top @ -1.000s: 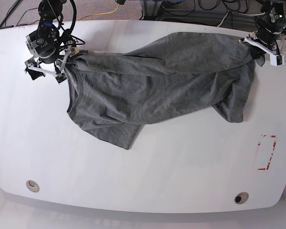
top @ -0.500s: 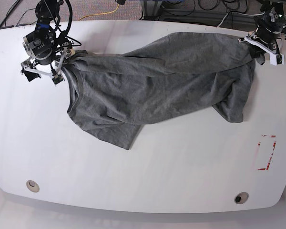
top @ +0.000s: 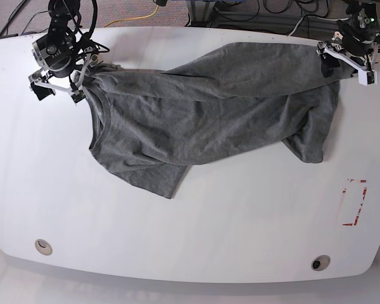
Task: Layout the t-shirt on the table in an organized manner, then fold the t-shirt properly
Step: 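Open both grippers and release the spread shirt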
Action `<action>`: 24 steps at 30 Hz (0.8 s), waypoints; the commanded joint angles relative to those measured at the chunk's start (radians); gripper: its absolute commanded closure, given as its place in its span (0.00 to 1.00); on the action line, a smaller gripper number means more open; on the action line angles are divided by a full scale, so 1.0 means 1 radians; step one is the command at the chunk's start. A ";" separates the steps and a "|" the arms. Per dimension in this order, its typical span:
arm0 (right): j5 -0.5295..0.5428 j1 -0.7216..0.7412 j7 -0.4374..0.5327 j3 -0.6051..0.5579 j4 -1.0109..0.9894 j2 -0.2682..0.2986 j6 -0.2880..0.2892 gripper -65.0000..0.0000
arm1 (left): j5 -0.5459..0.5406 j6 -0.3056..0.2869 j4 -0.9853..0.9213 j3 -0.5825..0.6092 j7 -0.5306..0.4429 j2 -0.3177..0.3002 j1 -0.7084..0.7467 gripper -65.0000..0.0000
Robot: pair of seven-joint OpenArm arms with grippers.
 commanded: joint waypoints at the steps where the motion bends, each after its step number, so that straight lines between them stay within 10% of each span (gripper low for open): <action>1: -0.005 0.009 0.009 0.053 0.021 0.011 -0.003 0.00 | -0.002 0.000 0.014 -0.010 -0.023 -0.012 0.004 0.31; 24: -0.001 0.265 0.009 0.121 0.013 0.043 -0.003 0.00 | -0.006 0.000 0.022 -0.204 -0.018 0.002 -0.108 0.32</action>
